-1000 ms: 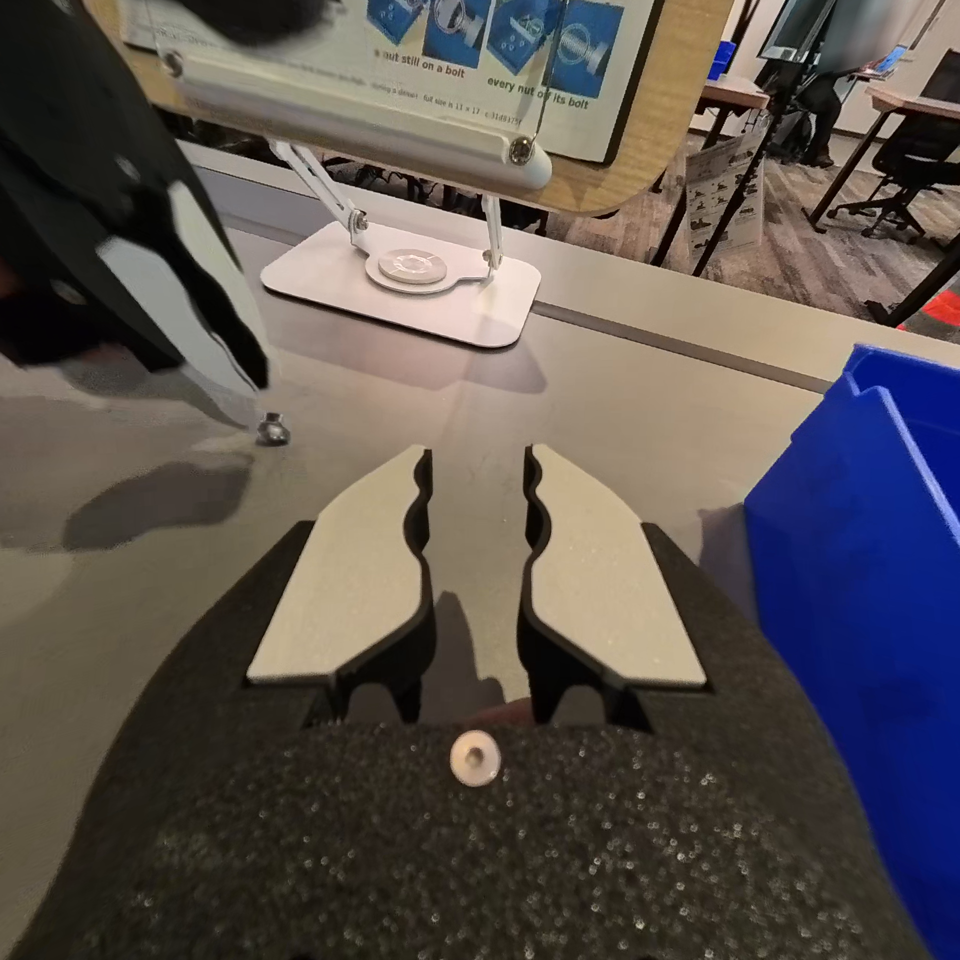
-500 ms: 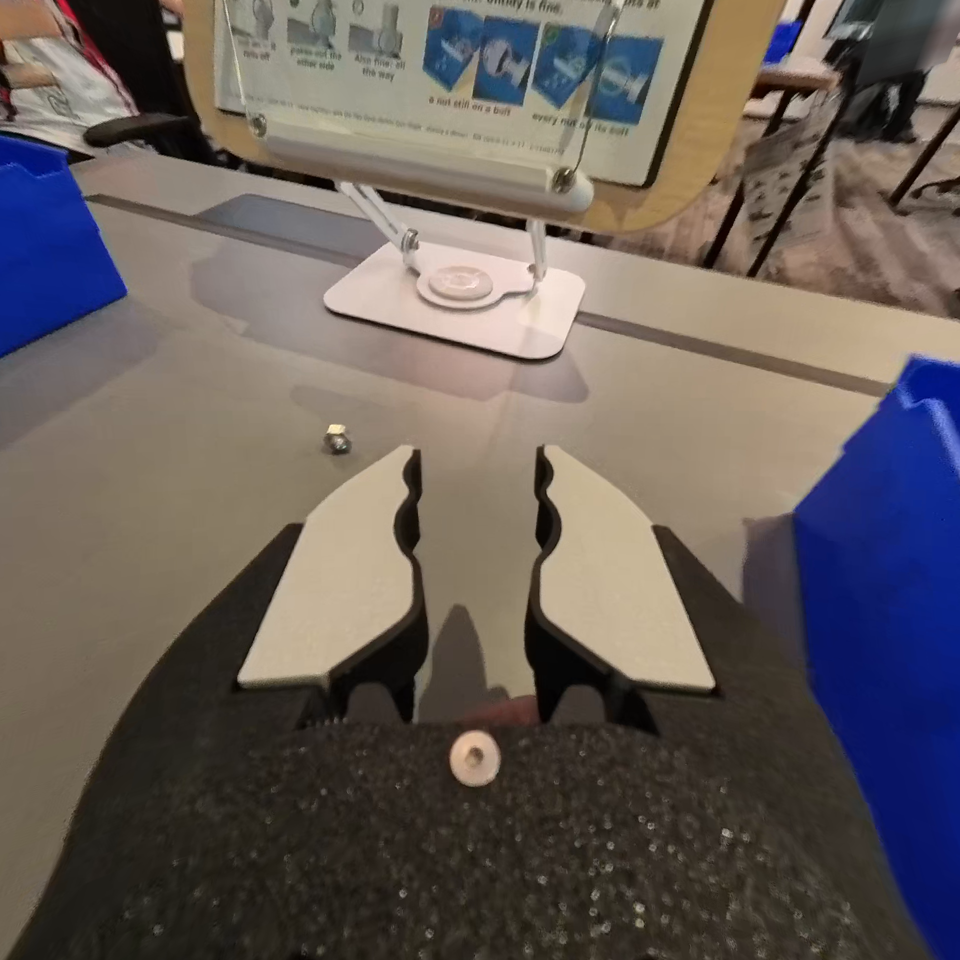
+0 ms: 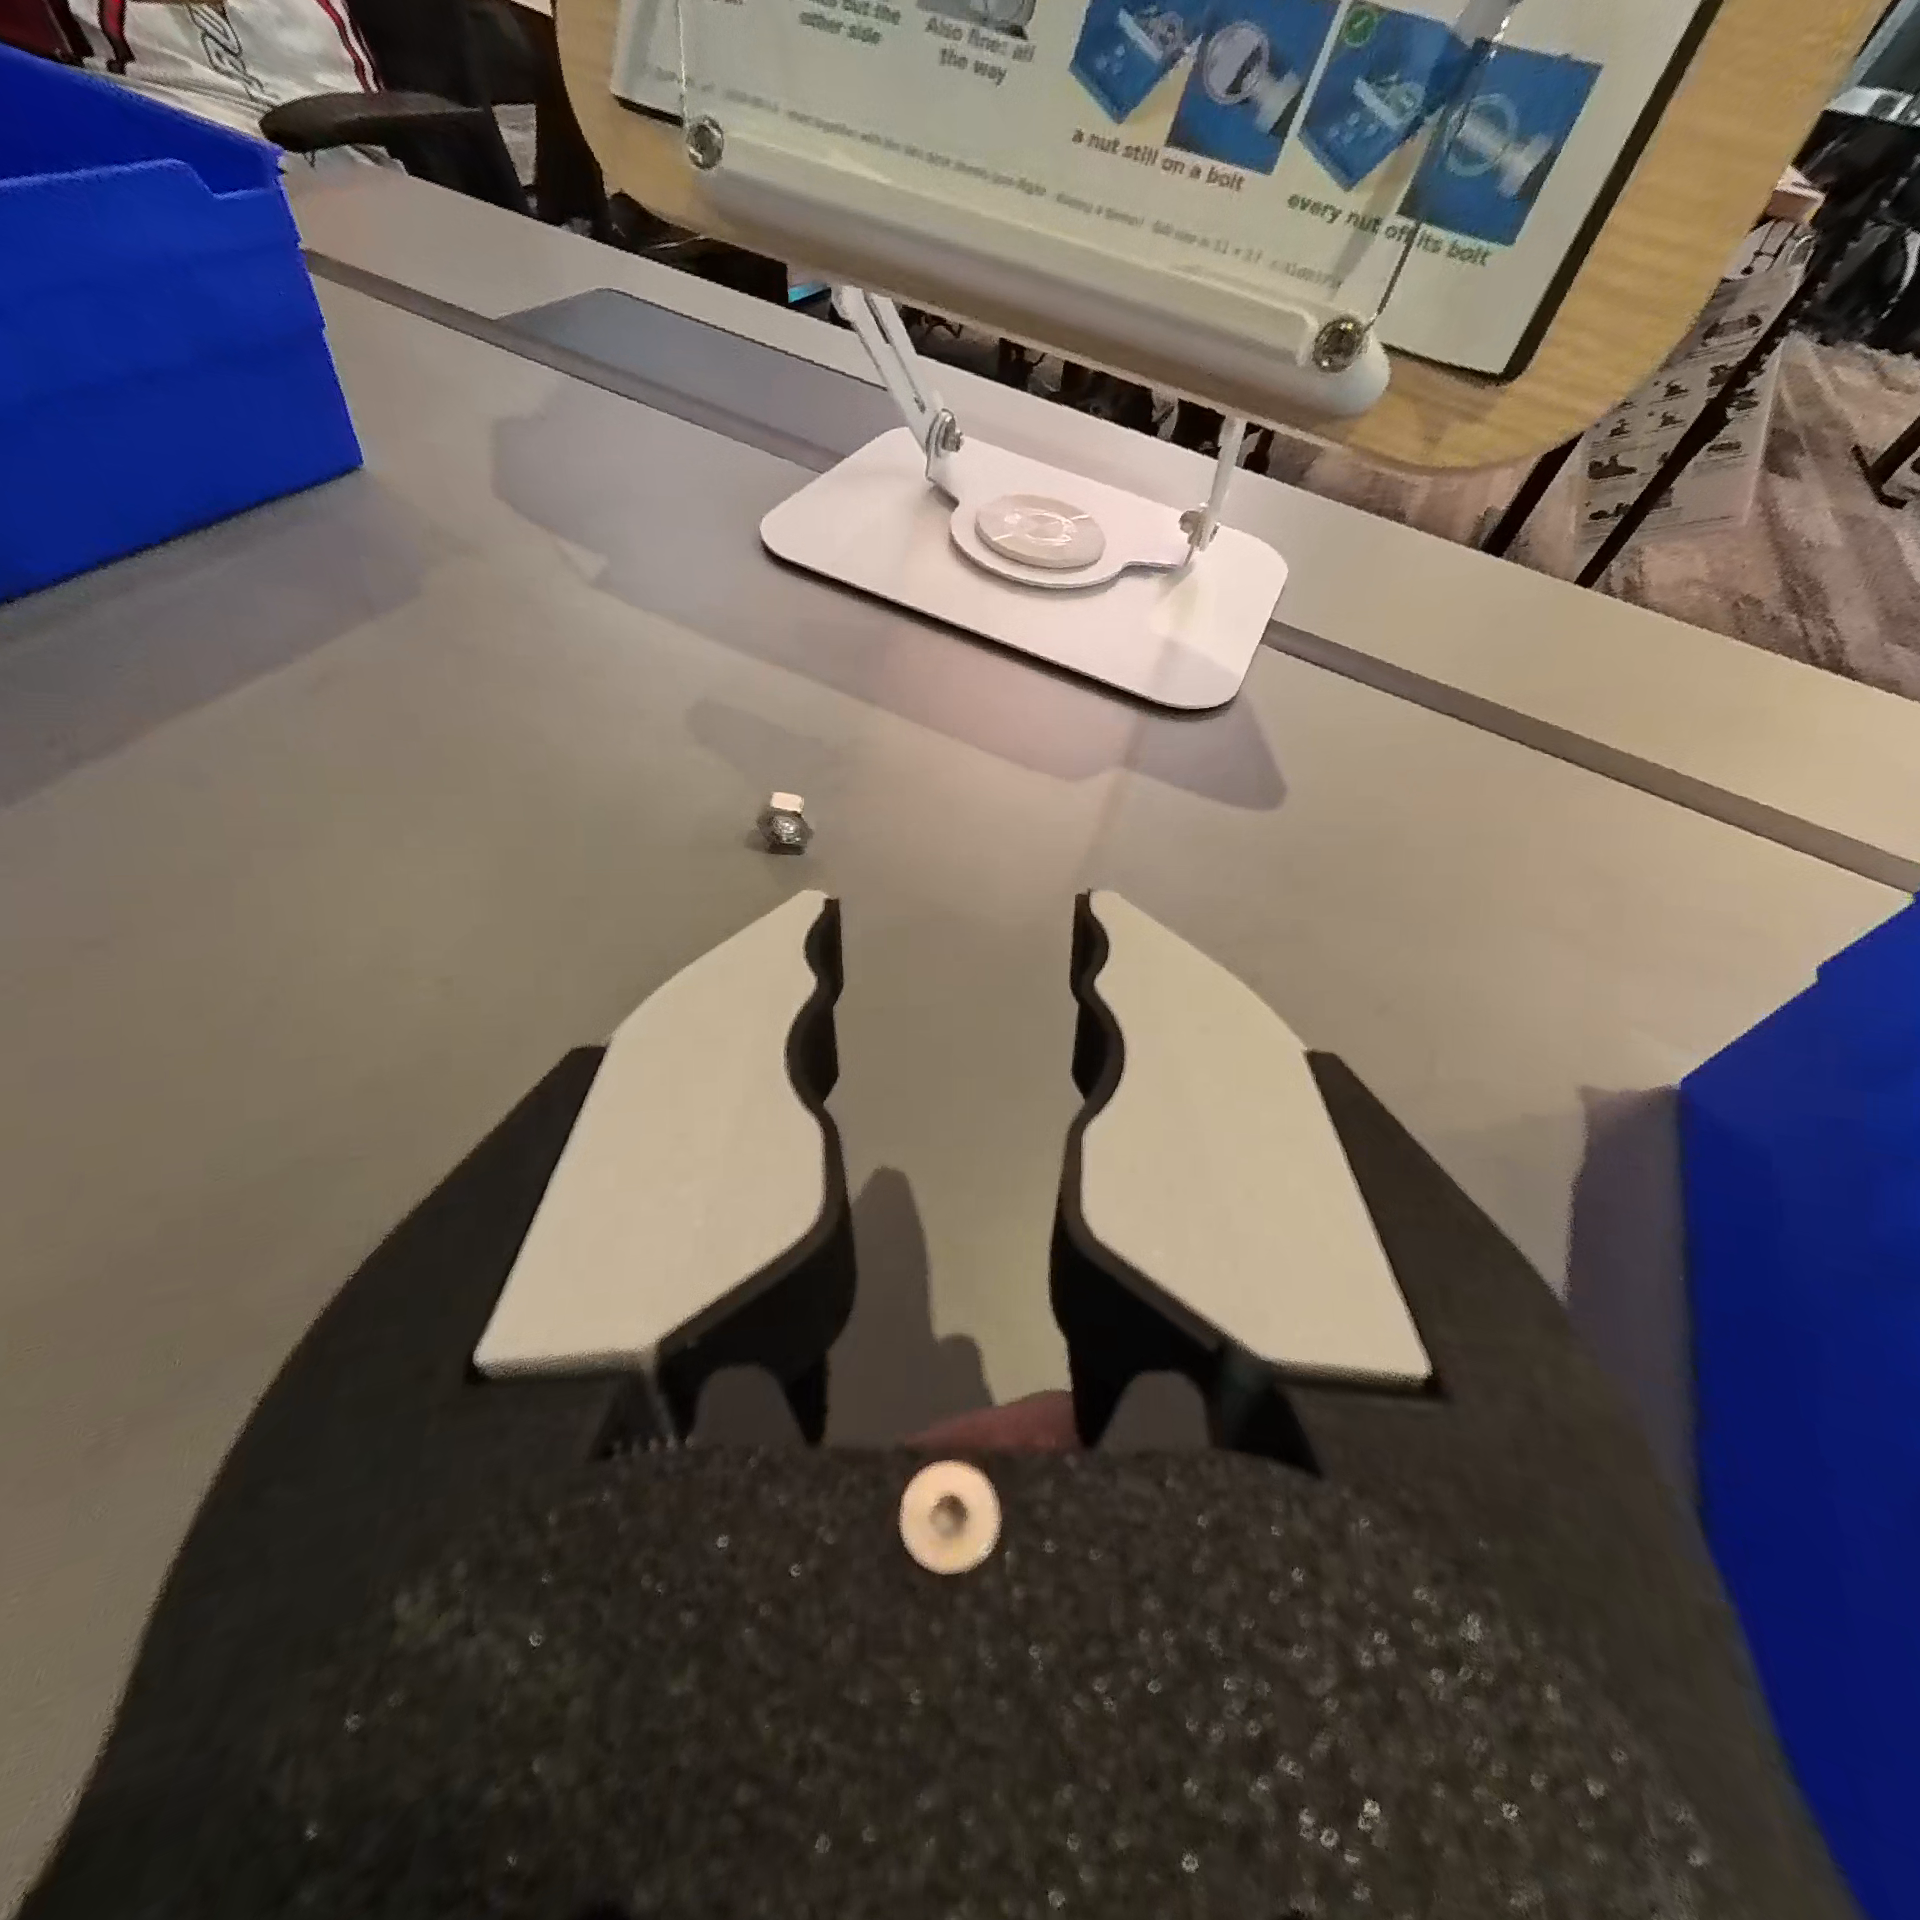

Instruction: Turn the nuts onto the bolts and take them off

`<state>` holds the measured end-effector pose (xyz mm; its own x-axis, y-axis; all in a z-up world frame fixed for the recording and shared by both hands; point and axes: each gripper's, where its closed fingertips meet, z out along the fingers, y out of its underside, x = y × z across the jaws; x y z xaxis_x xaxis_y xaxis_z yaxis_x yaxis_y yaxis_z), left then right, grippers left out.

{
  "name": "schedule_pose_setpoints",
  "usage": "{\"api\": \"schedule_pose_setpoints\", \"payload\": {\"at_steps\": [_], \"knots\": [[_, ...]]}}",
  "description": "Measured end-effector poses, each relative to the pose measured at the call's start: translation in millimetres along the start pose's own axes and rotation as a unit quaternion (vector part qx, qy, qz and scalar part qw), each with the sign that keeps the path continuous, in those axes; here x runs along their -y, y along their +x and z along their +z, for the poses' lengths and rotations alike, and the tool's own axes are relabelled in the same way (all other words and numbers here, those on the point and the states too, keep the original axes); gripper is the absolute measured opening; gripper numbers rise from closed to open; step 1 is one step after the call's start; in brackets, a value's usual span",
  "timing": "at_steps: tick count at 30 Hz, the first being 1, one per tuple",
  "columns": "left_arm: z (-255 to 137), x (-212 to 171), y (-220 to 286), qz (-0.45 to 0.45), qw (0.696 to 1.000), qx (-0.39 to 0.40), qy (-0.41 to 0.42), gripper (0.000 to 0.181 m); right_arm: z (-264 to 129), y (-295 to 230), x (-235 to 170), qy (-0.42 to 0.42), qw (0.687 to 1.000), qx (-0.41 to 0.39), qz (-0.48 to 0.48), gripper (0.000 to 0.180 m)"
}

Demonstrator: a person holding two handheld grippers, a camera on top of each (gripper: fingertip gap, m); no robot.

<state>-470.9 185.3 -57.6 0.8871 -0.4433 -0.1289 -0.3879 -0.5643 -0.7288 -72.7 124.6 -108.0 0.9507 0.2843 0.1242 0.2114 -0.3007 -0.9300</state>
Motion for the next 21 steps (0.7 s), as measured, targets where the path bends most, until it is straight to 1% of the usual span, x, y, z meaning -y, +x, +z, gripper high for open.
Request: {"api": "schedule_pose_setpoints", "payload": {"at_steps": [2,4,6,9,10,13,15,17,19,21], "knots": [[26.8,12.5,-14.5,-0.005,0.998,-0.025,-0.050,0.036,0.0,0.4,-0.7,-0.002,1.000,-0.003,-0.005,0.042],[55.6,16.8,-38.0,-0.029,0.994,-0.014,-0.100,0.036,-0.3,0.9,-1.6,-0.003,1.000,-0.004,-0.005,0.042],[80.7,13.5,-46.9,-0.084,0.986,-0.033,-0.143,0.035,-0.5,0.0,-0.8,-0.001,1.000,-0.001,-0.001,0.041],[107.2,2.4,-45.0,-0.148,0.964,-0.068,-0.208,0.033,0.4,0.3,-2.3,-0.005,1.000,-0.002,-0.004,0.041],[113.4,-2.5,-46.1,-0.156,0.957,-0.068,-0.234,0.033,0.2,0.8,-2.4,-0.006,1.000,-0.003,-0.006,0.041],[127.0,-21.4,-56.5,-0.169,0.935,-0.037,-0.311,0.033,-0.7,2.9,-1.2,-0.003,1.000,-0.008,-0.010,0.041],[130.9,-31.4,-56.7,-0.187,0.914,-0.029,-0.358,0.033,-1.0,2.9,-0.7,-0.002,1.000,-0.007,-0.008,0.041],[135.6,-24.5,-54.4,-0.231,0.905,-0.034,-0.355,0.026,-1.3,1.8,0.1,-0.001,1.000,-0.004,-0.008,0.041],[136.4,-19.2,-46.4,-0.258,0.896,-0.050,-0.359,0.026,-1.5,0.7,0.4,-0.001,1.000,-0.002,-0.011,0.041],[135.2,-19.5,-42.9,-0.264,0.890,-0.048,-0.367,0.030,-2.3,0.6,2.0,0.002,1.000,-0.004,-0.016,0.041]]}}
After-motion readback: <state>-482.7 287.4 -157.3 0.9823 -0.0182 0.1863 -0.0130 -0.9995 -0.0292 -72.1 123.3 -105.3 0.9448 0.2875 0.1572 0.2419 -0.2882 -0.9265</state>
